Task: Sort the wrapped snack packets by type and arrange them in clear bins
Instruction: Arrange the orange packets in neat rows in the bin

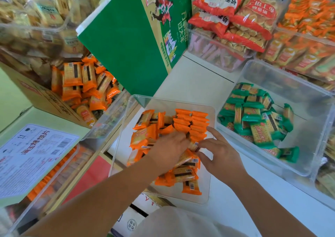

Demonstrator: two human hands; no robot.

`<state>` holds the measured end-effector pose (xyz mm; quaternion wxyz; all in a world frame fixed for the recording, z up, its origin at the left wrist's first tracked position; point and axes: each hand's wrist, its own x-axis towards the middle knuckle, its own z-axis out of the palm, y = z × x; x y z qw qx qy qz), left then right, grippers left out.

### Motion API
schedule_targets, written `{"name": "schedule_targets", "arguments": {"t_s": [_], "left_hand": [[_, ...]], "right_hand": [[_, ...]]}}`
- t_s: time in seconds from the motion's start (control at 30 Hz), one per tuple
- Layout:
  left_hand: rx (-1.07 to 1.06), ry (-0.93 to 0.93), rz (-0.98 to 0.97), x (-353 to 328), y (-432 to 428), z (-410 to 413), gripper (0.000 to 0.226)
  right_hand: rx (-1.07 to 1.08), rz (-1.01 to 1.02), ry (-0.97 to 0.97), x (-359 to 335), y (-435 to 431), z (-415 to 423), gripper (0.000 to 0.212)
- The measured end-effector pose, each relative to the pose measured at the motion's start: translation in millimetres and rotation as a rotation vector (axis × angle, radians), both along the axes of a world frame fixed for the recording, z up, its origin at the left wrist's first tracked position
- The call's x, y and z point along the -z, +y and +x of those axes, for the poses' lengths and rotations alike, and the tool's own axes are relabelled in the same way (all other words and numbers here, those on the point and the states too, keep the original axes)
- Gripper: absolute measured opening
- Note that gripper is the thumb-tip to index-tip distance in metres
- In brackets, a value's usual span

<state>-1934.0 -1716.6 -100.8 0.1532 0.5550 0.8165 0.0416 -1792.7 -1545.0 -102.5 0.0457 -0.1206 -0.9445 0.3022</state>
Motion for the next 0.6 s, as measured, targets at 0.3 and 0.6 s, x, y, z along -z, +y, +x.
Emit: {"name": "schedule_targets", "arguments": {"t_s": [0.3,0.6], "left_hand": [[-0.093,-0.341,-0.366,6.0,9.1,7.0,0.056],[0.041,-0.436,-0.503,13.7,20.3,-1.5,0.068]], "right_hand": [[-0.058,0.064,-0.030,-3.4,4.5,3.6,0.022],[-0.062,0.088,-0.034,-5.7,1.5,3.5,0.019]]}}
